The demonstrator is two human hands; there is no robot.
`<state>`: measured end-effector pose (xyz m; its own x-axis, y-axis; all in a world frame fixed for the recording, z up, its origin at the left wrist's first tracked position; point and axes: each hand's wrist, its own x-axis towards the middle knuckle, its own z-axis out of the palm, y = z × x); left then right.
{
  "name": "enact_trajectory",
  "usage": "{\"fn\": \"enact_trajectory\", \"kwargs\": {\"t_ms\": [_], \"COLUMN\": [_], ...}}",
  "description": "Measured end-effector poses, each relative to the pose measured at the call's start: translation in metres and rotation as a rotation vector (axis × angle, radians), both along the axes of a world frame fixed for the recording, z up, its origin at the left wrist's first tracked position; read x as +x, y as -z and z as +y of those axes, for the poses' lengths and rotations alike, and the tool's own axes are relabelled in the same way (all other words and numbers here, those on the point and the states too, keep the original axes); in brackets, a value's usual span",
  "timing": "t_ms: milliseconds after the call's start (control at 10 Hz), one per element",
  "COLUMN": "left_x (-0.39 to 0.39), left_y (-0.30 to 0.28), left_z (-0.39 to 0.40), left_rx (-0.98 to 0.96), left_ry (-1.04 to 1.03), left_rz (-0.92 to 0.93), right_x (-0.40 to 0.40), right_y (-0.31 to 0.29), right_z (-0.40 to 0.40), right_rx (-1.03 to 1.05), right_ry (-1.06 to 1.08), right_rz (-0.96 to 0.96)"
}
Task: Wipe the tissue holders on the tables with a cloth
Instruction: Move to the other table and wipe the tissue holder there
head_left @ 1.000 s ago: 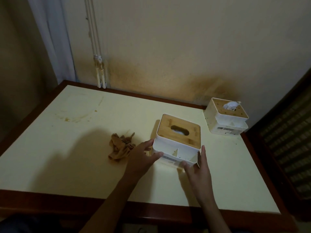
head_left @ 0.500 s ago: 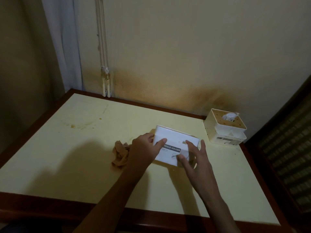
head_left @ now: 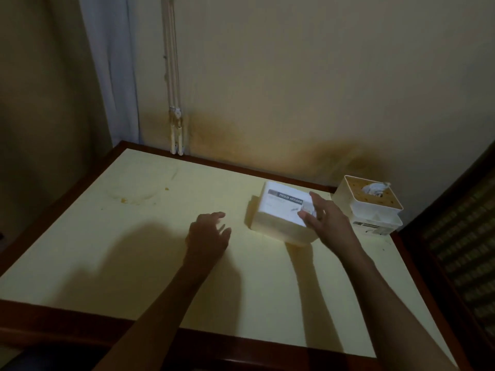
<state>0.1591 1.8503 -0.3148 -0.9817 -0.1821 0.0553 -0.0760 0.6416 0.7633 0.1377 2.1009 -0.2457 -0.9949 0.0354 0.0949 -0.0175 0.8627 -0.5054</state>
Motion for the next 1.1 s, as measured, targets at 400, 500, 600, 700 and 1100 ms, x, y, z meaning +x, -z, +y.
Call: {"fn": "enact_trajectory", "kwargs": {"t_ms": [400, 500, 600, 700, 1100], "left_x": [0.015, 0.015, 0.018, 0.017, -0.002], "left_y": [0.031, 0.018, -0.006, -0.027, -0.024], "left_z": [-0.026, -0.029, -0.014, 0.02, 0.091], "left_rx": [-0.235, -0.113, 0.281, 0.459, 0.48], "left_ry": [0.203, 0.15, 0.065, 0.056, -0.183], "left_rz": [0.0, -0.005, -0.015, 0.057, 0.336], "right_x": [-0.019, -0.02, -0.018, -0.018, -0.031], "right_y": [-0.012, -0.012, -0.016, -0.017, -0.005], "right_z": [-0.001, 0.001, -0.001, -0.004, 0.009], "right_rx": [-0.118, -0.104, -0.122, -0.148, -0.051], "right_ry": [-0.069, -0.068, -0.056, -0.029, 0.001], "right_rz": [-0.038, -0.027, -0.031, -0.057, -0.039]}}
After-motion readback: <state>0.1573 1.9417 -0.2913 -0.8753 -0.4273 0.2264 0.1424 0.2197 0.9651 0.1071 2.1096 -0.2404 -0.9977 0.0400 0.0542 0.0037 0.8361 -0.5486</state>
